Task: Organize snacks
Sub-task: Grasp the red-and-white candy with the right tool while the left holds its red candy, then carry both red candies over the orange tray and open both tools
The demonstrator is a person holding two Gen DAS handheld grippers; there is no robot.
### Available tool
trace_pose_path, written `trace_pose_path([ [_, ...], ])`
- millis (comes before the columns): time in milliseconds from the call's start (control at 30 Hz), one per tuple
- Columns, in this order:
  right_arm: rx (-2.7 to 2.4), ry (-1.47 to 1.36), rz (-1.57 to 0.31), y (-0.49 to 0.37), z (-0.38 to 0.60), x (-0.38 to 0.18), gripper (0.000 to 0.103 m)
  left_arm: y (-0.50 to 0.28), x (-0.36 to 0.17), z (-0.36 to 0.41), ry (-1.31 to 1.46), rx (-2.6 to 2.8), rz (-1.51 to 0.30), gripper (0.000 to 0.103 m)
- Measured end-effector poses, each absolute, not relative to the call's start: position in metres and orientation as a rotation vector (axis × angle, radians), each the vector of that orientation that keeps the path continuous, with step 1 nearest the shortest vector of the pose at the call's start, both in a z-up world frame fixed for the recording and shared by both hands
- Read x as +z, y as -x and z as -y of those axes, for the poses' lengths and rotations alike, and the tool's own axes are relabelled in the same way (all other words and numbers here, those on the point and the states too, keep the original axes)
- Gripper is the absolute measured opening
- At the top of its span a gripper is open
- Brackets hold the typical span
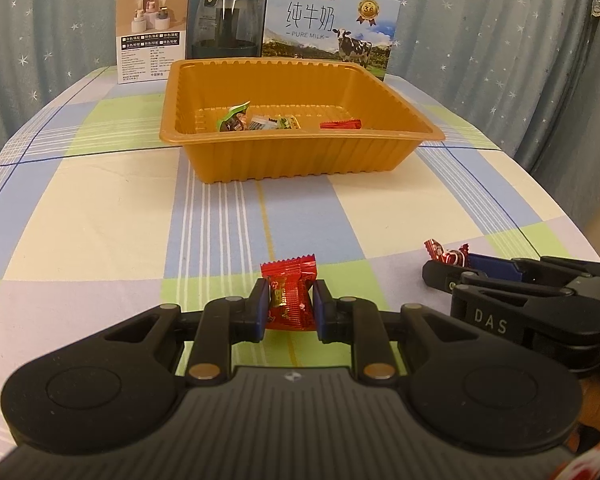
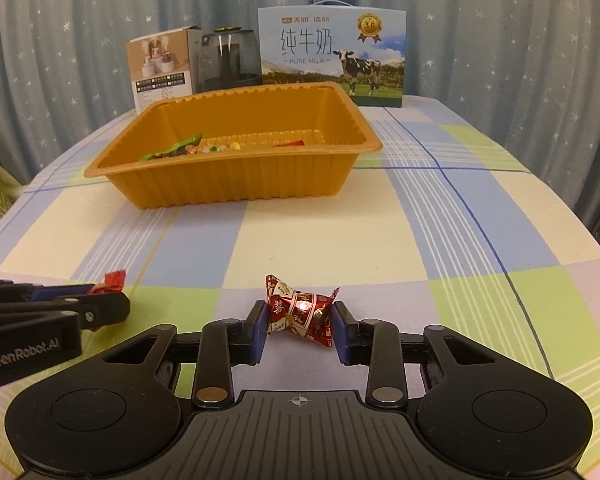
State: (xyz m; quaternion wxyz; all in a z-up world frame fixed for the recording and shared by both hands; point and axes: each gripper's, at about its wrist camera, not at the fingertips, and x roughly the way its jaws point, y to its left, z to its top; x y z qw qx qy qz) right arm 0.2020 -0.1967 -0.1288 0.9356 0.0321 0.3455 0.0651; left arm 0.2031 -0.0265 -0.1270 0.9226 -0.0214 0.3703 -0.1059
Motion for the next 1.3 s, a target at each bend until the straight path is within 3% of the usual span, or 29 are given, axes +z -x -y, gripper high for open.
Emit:
trace_pose_path([
  [567,0.174,-0.104,-0.671,-0.200,0.201,-0.107,0.034,-0.200,-0.115,0.027,0.050,-0.236,-0.736,0.020],
  [1300,0.213,-0.079,-0.542,-0.231,0.209,-0.055,0.034,-0.224,-0.063,0.022,0.000,-0.265,-0.609,0.020],
])
